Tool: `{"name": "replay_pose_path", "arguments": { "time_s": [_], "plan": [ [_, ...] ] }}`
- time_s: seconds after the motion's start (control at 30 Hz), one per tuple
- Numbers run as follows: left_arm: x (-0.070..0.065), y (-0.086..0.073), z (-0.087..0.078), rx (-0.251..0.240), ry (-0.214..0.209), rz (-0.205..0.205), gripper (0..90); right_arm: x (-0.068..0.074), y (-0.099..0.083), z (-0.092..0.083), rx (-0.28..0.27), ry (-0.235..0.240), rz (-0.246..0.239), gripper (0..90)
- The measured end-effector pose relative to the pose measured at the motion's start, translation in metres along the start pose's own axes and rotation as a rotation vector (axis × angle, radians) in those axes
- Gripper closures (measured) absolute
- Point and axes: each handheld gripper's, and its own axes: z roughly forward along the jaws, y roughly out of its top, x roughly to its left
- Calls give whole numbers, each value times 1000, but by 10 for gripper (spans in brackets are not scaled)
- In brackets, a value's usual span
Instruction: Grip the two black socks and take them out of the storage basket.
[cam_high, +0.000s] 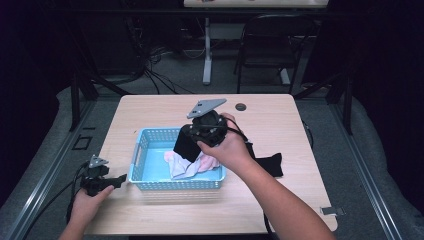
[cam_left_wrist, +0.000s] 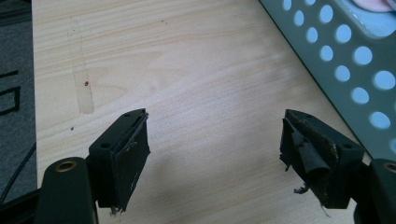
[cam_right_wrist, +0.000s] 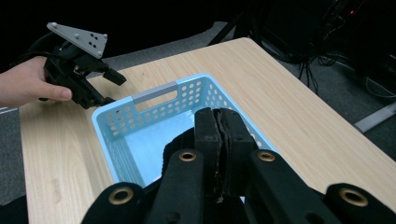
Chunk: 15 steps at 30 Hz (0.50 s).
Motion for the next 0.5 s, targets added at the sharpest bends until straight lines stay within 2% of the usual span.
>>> {"name": "replay_pose_path", "arguments": {
  "time_s": [0.13, 0.17, 0.2, 0.5],
  "plan": [
    [0, 0, 0, 1, 2, -2, 237, -2, -2, -20, -22, -2, 8, 869],
    [0, 0, 0, 1, 2, -2, 237, -2, -2, -20, -22, -2, 8, 869],
    [0, 0, 0, 2, 1, -1, 237, -3, -3, -27, -27, -7, 9, 869],
    [0, 0, 0, 4, 3, 1, 237, -12, -17, -54, -31, -55, 28, 869]
  ]
}}
